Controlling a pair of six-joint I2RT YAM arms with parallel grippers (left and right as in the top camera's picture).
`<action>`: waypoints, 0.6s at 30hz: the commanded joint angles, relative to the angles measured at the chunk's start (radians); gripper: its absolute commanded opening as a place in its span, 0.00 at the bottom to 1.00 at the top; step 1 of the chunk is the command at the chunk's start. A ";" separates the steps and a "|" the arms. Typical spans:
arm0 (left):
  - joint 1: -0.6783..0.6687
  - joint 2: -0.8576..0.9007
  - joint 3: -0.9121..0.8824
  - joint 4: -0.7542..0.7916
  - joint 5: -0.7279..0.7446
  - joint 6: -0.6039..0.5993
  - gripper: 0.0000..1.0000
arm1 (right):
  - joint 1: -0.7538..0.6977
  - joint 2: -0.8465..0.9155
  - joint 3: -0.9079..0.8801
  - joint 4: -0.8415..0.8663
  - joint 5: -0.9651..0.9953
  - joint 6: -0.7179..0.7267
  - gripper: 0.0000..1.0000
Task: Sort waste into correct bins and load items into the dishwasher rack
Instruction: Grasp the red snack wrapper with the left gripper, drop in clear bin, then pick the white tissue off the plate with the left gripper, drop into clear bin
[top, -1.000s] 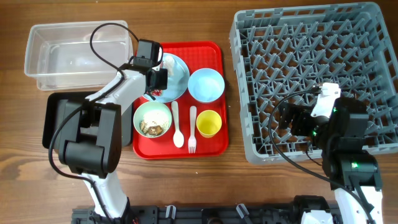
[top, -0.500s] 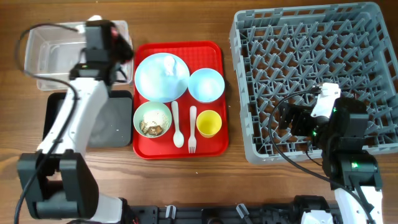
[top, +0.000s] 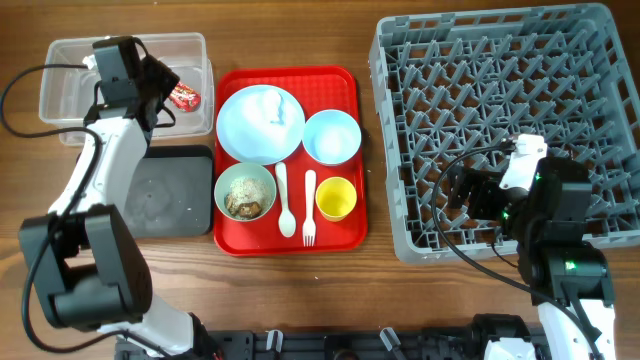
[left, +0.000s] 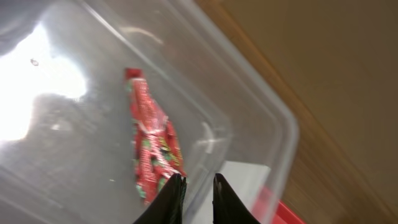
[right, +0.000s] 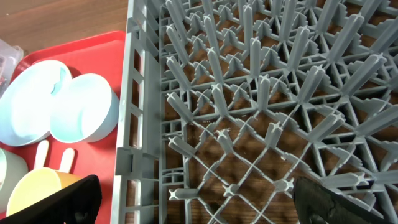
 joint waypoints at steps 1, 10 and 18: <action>-0.117 -0.085 0.002 0.005 0.152 0.106 0.23 | -0.006 0.000 0.027 0.002 0.017 -0.011 1.00; -0.428 0.140 0.002 0.024 -0.034 0.294 0.62 | -0.006 0.000 0.027 0.002 0.017 -0.011 1.00; -0.422 0.289 0.002 0.055 -0.086 0.294 0.52 | -0.006 0.000 0.027 -0.002 0.017 -0.011 1.00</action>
